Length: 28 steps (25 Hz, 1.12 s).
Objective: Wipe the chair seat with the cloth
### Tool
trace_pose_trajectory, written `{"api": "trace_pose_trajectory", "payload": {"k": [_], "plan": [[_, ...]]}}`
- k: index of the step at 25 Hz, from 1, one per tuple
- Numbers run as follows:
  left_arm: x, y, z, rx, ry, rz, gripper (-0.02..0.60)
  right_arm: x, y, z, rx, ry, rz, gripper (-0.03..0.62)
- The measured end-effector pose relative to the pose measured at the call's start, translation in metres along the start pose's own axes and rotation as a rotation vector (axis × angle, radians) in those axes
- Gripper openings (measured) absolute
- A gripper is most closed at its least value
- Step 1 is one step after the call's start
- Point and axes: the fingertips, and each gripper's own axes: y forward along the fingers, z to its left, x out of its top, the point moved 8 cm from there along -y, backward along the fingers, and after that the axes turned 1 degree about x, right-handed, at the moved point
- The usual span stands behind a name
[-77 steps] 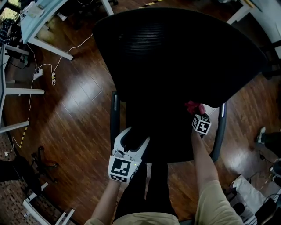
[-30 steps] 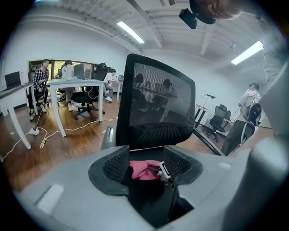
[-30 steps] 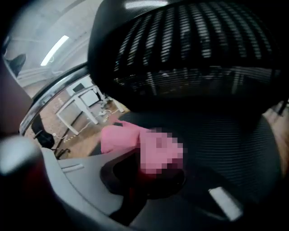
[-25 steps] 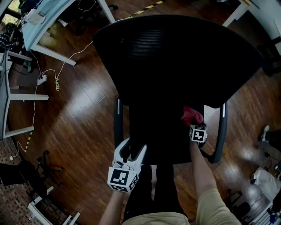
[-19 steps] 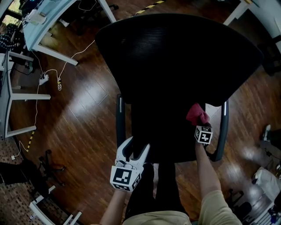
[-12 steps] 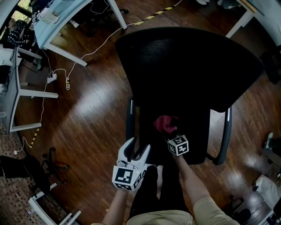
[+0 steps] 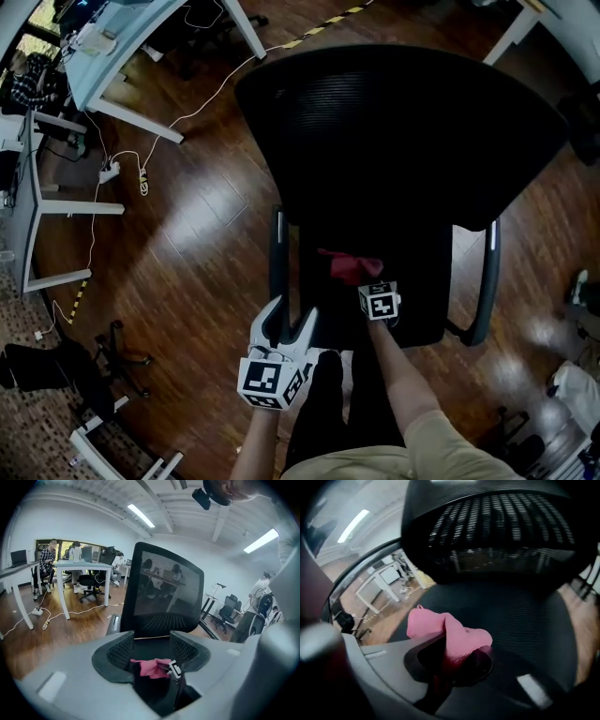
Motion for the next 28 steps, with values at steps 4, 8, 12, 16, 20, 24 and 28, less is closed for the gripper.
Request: {"api": "trace_pose_trajectory", "payload": {"k": [4, 8, 12, 16, 20, 24, 28], "plan": [[0.003, 0.006, -0.015, -0.057, -0.002, -0.018, 0.232, -0.039, -0.083, -0.140, -0.382, 0.151, 0.064, 0.015], [0.001, 0.012, -0.018, -0.065, -0.008, -0.024, 0.233, -0.045, -0.127, -0.188, -0.474, 0.206, 0.043, 0.016], [-0.003, 0.006, -0.007, -0.048, -0.018, -0.012, 0.233, -0.040, -0.092, -0.117, -0.099, 0.251, -0.015, 0.017], [0.005, -0.007, 0.000, -0.034, 0.016, -0.013, 0.233, -0.016, -0.048, 0.035, 0.378, 0.062, -0.058, 0.017], [0.011, -0.020, 0.006, 0.000, 0.028, -0.022, 0.233, -0.009, 0.001, 0.131, 0.520, -0.081, -0.003, 0.018], [0.004, -0.032, 0.016, 0.029, 0.035, -0.006, 0.232, -0.012, 0.031, 0.127, 0.325, -0.121, 0.032, 0.017], [-0.007, -0.025, 0.005, -0.001, 0.009, 0.006, 0.232, -0.035, -0.011, 0.011, 0.059, -0.026, 0.041, 0.017]]}}
